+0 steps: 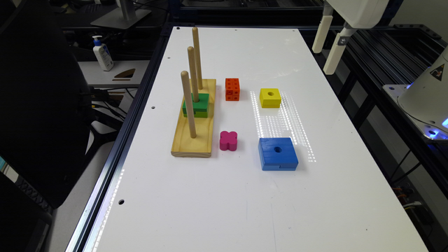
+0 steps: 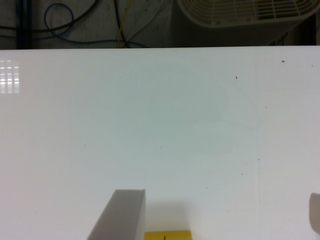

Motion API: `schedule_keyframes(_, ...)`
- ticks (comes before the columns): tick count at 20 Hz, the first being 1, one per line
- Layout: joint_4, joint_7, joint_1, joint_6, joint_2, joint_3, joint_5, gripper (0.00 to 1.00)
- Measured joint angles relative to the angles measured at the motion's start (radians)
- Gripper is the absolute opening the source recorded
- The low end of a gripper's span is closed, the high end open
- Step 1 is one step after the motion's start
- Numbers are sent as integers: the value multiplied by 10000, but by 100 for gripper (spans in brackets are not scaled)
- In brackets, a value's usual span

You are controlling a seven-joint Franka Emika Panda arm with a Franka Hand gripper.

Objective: Pick up pink flower.

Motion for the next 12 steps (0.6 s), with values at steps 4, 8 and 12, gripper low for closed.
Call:
schedule_keyframes(4,-2,0,0,0,-12,7,0,100)
schedule_keyframes(8,-2,0,4,0,-21,20,0,100)
schedule_keyframes(12,15,8,20,2,-25,66,12,100)
